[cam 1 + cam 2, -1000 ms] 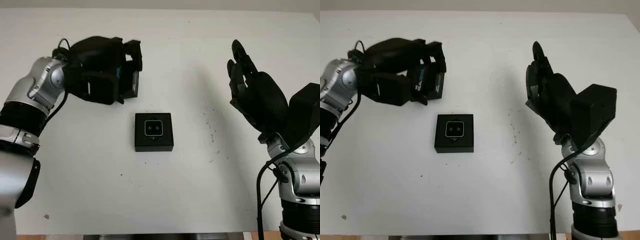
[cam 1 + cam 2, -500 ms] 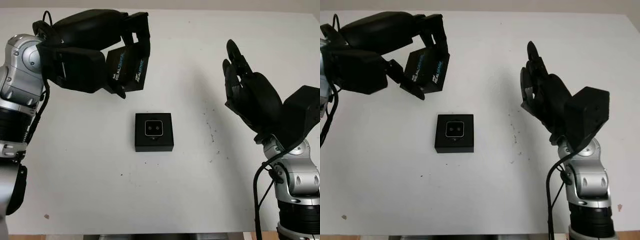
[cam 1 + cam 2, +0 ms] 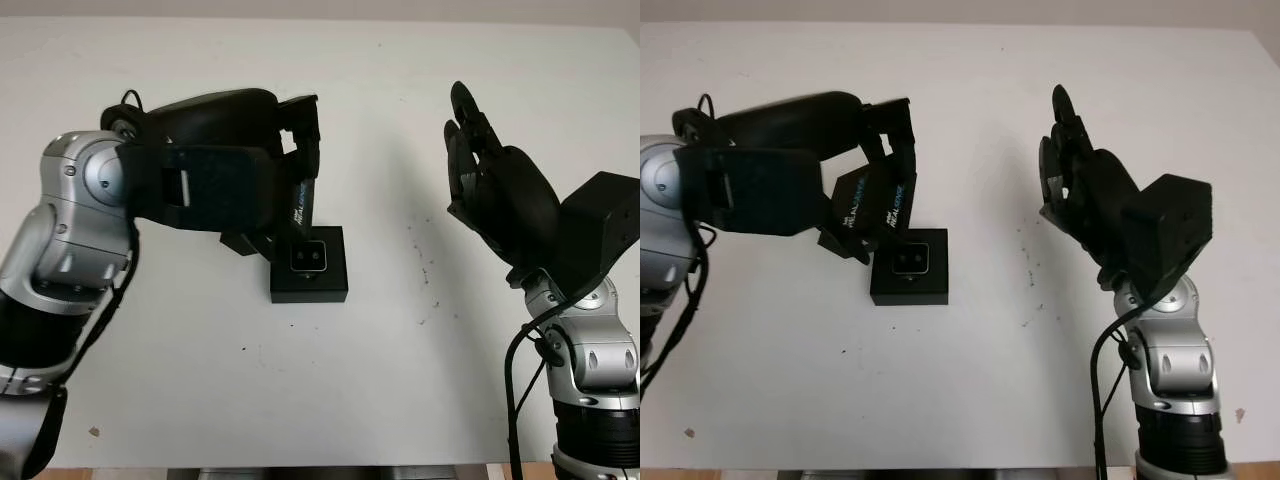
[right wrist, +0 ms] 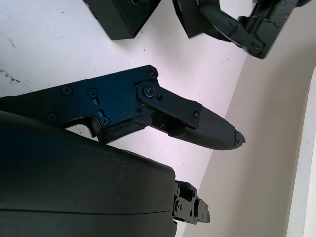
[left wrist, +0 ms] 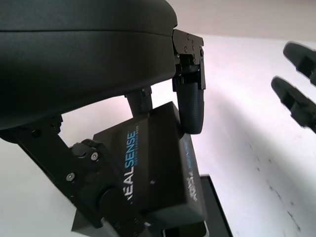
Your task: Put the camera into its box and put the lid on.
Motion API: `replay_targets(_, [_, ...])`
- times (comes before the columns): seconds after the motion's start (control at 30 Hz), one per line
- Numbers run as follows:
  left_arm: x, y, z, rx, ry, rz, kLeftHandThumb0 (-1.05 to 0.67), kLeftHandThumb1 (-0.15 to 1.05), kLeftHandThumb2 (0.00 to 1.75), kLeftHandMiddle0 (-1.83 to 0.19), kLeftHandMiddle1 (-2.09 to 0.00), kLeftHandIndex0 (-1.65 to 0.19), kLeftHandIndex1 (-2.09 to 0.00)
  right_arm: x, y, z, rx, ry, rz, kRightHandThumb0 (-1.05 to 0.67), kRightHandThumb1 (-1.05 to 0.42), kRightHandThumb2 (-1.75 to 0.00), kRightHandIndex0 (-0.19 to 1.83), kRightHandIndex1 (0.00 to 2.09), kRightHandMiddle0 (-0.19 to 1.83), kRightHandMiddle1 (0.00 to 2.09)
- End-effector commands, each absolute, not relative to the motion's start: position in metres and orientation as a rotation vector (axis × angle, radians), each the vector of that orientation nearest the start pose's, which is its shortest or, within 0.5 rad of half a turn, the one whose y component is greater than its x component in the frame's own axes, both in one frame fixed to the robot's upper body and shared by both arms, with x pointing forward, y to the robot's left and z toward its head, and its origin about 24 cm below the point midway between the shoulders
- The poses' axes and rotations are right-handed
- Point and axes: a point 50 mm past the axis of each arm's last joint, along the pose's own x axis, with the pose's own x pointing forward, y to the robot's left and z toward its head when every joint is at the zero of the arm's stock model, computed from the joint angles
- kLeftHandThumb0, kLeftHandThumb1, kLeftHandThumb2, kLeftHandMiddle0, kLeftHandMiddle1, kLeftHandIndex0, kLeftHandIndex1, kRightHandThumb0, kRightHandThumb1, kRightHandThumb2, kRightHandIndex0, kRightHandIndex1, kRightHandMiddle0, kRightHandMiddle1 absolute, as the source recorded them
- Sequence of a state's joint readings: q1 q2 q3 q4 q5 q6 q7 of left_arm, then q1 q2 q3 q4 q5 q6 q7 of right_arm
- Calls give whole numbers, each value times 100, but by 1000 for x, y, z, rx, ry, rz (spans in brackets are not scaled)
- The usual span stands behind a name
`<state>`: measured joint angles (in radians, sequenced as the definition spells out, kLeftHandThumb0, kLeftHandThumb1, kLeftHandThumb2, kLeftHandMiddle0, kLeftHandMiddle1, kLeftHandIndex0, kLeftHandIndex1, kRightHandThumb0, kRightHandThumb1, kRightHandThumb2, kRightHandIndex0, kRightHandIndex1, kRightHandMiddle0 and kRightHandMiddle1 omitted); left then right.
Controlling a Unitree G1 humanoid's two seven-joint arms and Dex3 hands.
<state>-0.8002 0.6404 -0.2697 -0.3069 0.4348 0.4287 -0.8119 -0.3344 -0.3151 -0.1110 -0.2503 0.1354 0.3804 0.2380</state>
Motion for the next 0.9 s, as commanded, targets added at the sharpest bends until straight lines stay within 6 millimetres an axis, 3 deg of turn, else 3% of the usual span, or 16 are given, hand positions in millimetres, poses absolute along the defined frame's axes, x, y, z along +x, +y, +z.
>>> replay_targets(0.0, [298,119,262,1271,-249,-586,-24,105,9,-36,-200,-17,-194,293,-183,168,-189,-206,215,-67,-105,-82,-19,0,-19,0])
replay_targets(0.13, [297,114,254,1303,-165,-586,-25,105,9,-29,-192,-14,-171,293,-183,168,-195,-201,225,-66,-105,-83,-19,0,-19,0])
replay_targets(0.2, [296,112,247,1311,-121,-599,-25,105,12,-34,-206,-14,-189,293,-182,167,-191,-206,223,-67,-105,-82,-19,0,-19,0])
replay_targets(0.3, [299,109,236,1290,-97,-632,-23,105,11,-47,-209,-19,-190,294,-180,167,-182,-211,216,-68,-105,-82,-19,0,-19,0])
replay_targets(0.4, [300,107,231,1253,-91,-653,-23,105,13,-74,-209,-22,-207,294,-178,165,-172,-212,211,-70,-105,-80,-19,0,-19,0])
replay_targets(0.53, [302,103,228,1242,-87,-664,-24,105,13,-72,-209,-29,-209,294,-175,164,-160,-214,200,-70,-105,-79,-19,0,-19,0])
replay_targets(0.67, [308,102,224,1220,-45,-647,-25,105,11,-53,-209,-19,-206,293,-175,163,-153,-214,198,-69,-105,-79,-19,0,-19,0])
replay_targets(0.77, [313,101,220,1212,-4,-621,-24,105,11,-60,-209,-23,-209,292,-175,161,-159,-209,204,-70,-105,-78,-19,0,-19,0])
replay_targets(0.87, [316,98,218,1200,29,-602,-25,105,10,-40,-209,-19,-204,291,-177,159,-164,-207,207,-70,-105,-78,-19,0,-19,0])
